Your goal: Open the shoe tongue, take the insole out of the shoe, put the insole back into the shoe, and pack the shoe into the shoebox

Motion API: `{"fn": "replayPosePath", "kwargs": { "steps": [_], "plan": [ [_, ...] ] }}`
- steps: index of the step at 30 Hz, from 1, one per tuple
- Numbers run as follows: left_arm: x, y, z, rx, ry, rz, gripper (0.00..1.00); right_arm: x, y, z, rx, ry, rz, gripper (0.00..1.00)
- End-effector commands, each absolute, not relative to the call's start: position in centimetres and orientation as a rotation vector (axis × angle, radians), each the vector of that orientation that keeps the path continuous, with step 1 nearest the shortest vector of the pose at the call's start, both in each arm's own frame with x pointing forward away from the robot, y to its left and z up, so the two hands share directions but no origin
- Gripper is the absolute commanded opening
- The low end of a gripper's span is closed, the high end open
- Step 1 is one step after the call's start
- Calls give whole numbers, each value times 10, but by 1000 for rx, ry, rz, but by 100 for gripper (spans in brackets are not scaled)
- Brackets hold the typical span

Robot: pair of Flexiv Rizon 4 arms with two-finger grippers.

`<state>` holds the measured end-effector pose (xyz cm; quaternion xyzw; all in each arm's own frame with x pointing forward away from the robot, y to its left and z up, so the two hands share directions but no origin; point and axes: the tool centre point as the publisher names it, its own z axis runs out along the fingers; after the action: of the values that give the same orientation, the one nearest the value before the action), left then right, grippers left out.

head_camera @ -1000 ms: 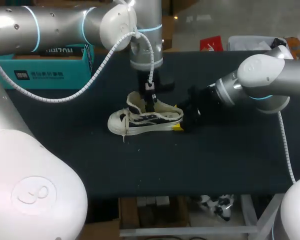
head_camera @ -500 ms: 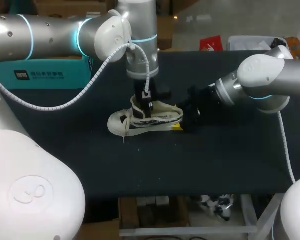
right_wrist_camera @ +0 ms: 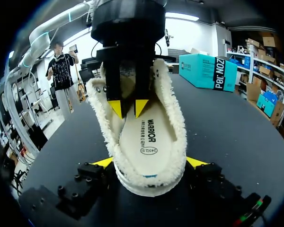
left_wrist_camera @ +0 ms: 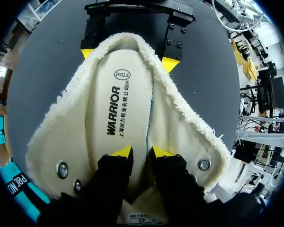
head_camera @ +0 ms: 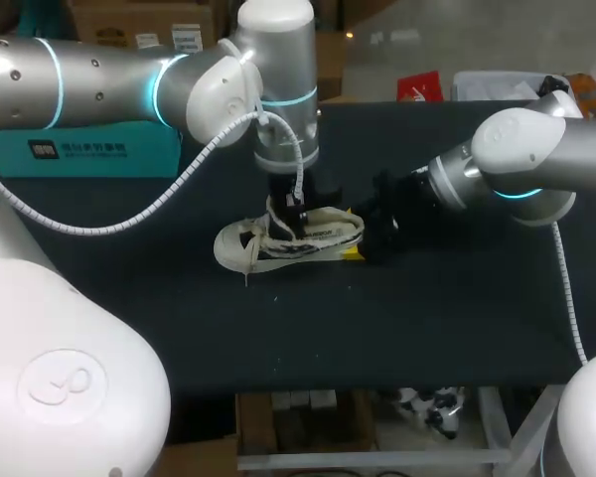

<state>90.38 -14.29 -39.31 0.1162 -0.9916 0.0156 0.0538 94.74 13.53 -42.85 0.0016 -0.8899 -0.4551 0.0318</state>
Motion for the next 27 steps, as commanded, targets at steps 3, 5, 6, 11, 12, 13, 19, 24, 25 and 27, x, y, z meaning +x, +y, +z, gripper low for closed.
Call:
{"fn": "replayPosePath", "kwargs": {
  "steps": [3,5,6,11,12,13,19,24,25,27],
  "plan": [
    [898,-147,-418,389,-3077,28,31,951,135,-434,4,-2737,-1404,0],
    [898,-148,-424,396,-3100,19,30,951,135,-434,4,-2737,-1404,0],
    [899,-149,-429,406,-3124,11,31,951,135,-434,4,-2737,-1404,0],
    [903,-149,-446,434,-3199,17,34,951,135,-434,4,-2737,-1404,0],
    [904,-149,-450,435,-3210,20,33,951,135,-434,4,-2737,-1404,0],
    [906,-148,-452,437,-3213,27,33,951,135,-434,4,-2737,-1404,0],
    [923,-148,-471,462,-3278,26,23,951,135,-434,4,-2737,-1404,0],
    [945,-147,-482,494,-3320,35,29,951,135,-434,4,-2737,-1404,0],
    [949,-146,-483,489,-3319,34,29,951,135,-434,4,-2737,-1404,0],
    [957,-146,-487,482,-3344,30,29,951,135,-434,4,-2737,-1404,0]
  ]
}}
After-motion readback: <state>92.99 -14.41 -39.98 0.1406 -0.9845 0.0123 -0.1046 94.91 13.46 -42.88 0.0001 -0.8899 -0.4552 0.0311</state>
